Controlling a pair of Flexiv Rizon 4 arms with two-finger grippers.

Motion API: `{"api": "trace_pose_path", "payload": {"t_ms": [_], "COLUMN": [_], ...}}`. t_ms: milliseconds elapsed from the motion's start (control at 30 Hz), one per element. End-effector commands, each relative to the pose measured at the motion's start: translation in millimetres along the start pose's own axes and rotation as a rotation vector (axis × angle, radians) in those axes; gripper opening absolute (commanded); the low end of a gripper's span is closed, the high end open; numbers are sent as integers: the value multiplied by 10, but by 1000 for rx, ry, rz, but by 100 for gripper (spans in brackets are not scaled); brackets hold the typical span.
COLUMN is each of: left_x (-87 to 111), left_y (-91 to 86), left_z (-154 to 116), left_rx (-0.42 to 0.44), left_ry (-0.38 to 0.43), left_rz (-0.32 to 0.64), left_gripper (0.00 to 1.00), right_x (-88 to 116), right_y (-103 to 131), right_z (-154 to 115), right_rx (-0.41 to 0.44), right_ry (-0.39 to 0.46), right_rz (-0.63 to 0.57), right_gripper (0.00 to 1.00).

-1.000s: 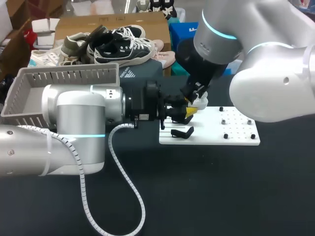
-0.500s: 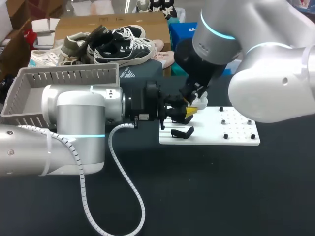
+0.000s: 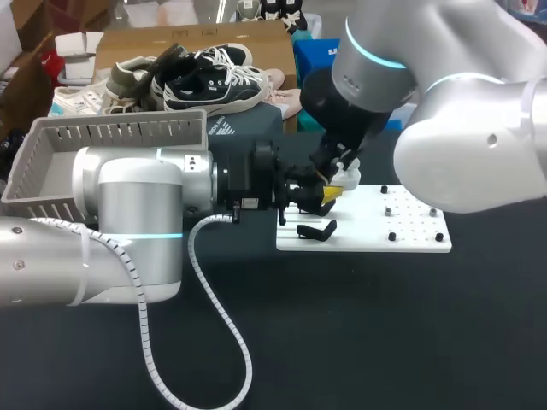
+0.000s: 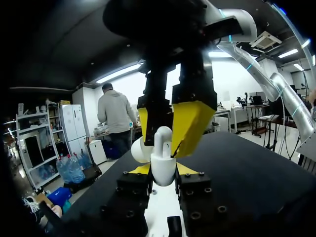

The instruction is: Pick up each earbud case from the left stands, insert the matching earbuds, close the lid, and place the case in the box.

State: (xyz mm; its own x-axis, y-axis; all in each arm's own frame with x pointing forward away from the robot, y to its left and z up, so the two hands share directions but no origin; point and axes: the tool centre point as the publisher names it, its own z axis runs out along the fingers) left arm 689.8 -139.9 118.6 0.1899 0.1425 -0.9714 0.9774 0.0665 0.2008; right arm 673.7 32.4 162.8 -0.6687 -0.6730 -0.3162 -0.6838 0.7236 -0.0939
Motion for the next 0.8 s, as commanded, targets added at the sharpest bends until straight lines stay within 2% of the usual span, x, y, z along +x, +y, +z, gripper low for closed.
{"api": "trace_pose_path", "payload": {"t_ms": [33,800], "left_x": [-4,-4], "left_y": [-5,-5], "left_z": [1,1], "left_rx": [-2,-2], "left_ry": [-3,-3], "left_rz": [2,2], "left_gripper": [0,0], "right_x": [-20,-25], "right_y": [2,2], "right_z": [11,-20], "right_rx": [-1,6], "right_ry": [4,5], "right_rz": [4,9], "right_gripper": [39,40]}}
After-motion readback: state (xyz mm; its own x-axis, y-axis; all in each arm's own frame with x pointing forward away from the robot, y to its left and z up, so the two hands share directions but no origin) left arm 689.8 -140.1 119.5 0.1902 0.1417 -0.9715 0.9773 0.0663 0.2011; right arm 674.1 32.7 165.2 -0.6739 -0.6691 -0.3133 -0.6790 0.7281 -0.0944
